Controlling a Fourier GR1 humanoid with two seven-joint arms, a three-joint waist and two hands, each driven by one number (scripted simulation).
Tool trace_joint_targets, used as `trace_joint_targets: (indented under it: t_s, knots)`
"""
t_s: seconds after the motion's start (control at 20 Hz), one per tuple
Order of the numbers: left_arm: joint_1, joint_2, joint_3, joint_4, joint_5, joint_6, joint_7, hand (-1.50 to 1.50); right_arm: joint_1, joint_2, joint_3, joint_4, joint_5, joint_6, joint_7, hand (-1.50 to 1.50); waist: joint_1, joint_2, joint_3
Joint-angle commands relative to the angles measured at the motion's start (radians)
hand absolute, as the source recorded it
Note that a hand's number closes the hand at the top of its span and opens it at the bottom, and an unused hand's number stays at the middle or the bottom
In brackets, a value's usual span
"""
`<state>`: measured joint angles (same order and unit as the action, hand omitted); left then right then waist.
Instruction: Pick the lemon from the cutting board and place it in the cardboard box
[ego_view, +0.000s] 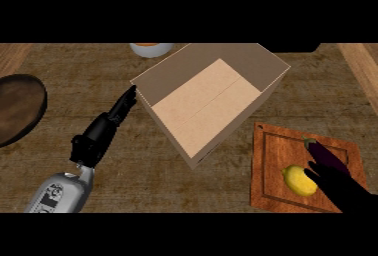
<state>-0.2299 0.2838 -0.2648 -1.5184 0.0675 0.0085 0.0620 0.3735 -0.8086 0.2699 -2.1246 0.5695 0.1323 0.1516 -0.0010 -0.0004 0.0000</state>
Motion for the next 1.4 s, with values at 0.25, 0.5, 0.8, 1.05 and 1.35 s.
trace_joint_targets:
  t_s: [0.25, 0.5, 0.8, 1.05, 1.35]
  knots:
    - [0.038, -0.039, 0.015, -0.069, -0.053, -0.019, 0.045, 0.00, -0.145, 0.129, -0.040, 0.245, 0.070, 0.037, -0.087, -1.50, 0.003, 0.000, 0.000]
    - [0.011, -0.033, 0.088, -0.044, -0.037, -0.086, 0.047, 0.00, -0.154, 0.188, -0.029, 0.212, 0.136, 0.081, -0.096, -1.50, 0.001, 0.000, 0.000]
    - [0.055, -0.118, 0.050, 0.019, -0.140, -0.051, -0.037, 0.00, -0.153, 0.269, -0.007, 0.249, 0.218, 0.110, -0.103, -1.50, -0.002, 0.000, 0.000]
    - [-0.018, -0.144, 0.079, -0.001, -0.134, -0.064, 0.059, 0.00, -0.192, 0.284, -0.020, 0.312, 0.261, 0.149, -0.120, -1.50, -0.002, 0.000, 0.000]
    - [0.059, -0.112, 0.130, -0.042, -0.127, -0.132, 0.007, 0.00, -0.110, 0.314, -0.032, 0.271, 0.314, 0.161, -0.127, -1.50, -0.003, -0.001, 0.000]
